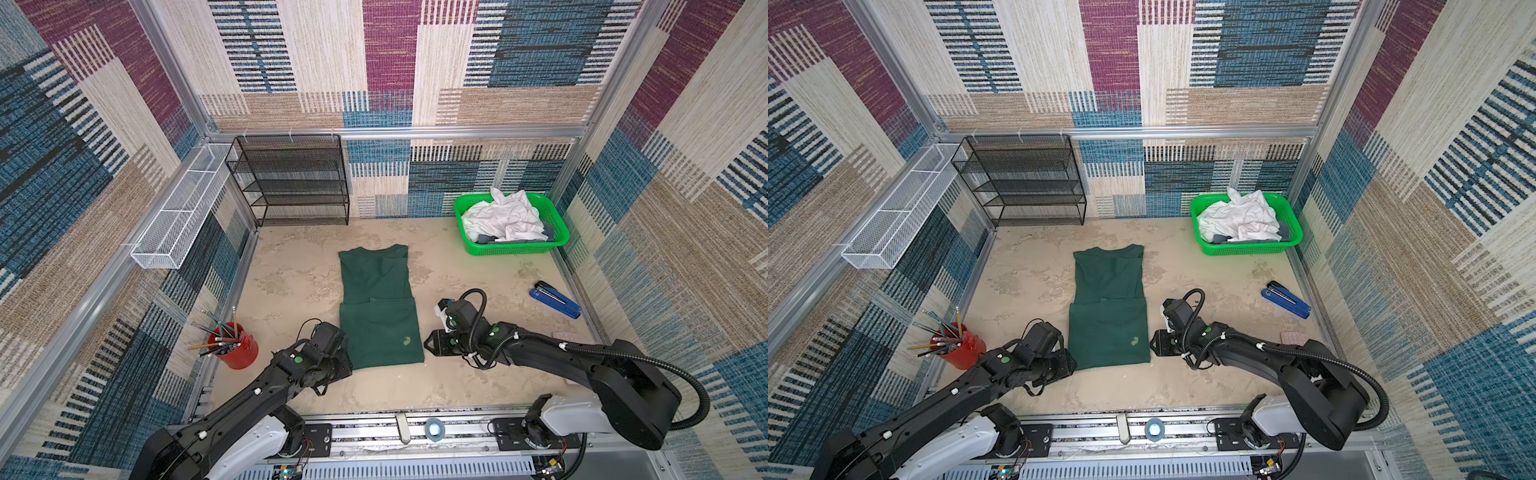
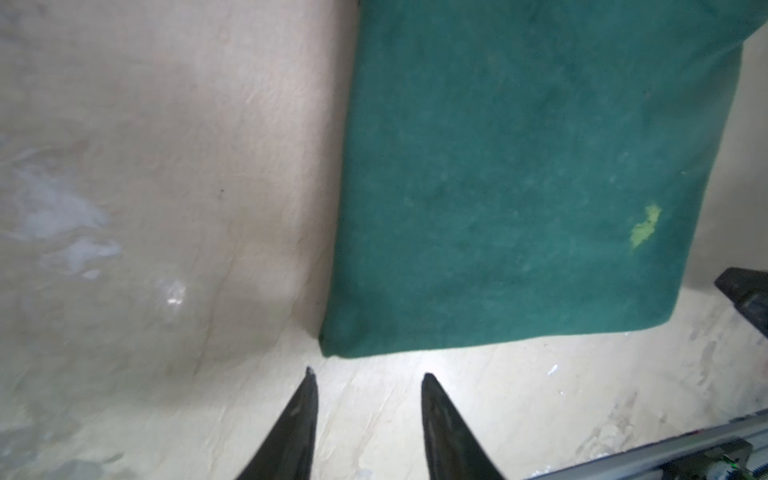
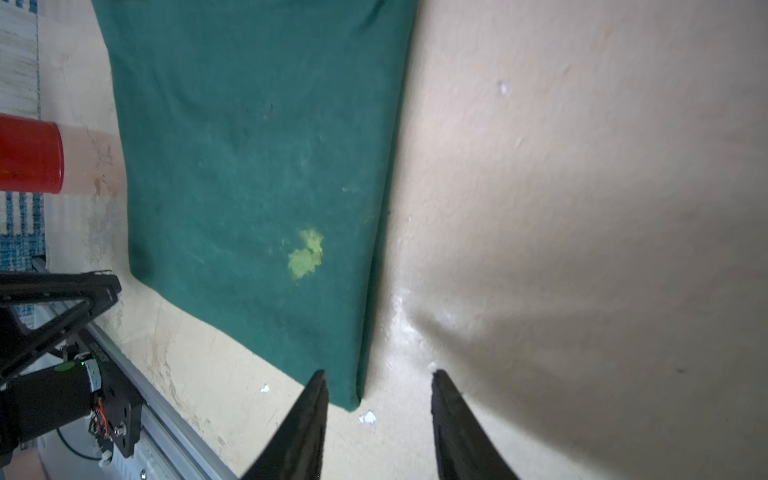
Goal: Fold and stack the t-shirts
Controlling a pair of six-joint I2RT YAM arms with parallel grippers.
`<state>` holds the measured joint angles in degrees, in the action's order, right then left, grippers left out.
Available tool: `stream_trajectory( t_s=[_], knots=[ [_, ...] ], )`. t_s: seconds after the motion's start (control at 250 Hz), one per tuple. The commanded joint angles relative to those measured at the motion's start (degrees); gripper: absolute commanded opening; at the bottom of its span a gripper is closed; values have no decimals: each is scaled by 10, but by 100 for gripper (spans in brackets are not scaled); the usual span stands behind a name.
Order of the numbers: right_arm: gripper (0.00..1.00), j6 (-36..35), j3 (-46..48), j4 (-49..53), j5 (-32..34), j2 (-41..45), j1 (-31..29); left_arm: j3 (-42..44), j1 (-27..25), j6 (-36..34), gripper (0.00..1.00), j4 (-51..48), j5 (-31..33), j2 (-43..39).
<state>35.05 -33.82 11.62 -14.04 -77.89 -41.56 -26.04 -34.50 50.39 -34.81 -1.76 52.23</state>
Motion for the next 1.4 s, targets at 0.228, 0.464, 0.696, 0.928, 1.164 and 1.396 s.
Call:
stream_trajectory(
  t_s=[0.228,0.464,0.696,0.928,1.164,1.396],
  knots=[
    [50,5,19,-47,-74,-24,-1,24,3,-6,47,49,2,33],
    [49,12,19,-55,-86,-50,-8,28,3,-8,46,95,-12,77],
    [43,16,22,-61,-101,-68,-16,31,3,-10,31,93,-25,96],
    [23,17,21,-63,-102,-67,-20,39,3,-5,23,84,-27,84],
    [16,13,16,-62,-102,-74,-20,43,3,-5,17,76,-27,75],
    [6,8,10,-59,-96,-71,-20,42,3,-8,5,68,-36,73]
  ],
)
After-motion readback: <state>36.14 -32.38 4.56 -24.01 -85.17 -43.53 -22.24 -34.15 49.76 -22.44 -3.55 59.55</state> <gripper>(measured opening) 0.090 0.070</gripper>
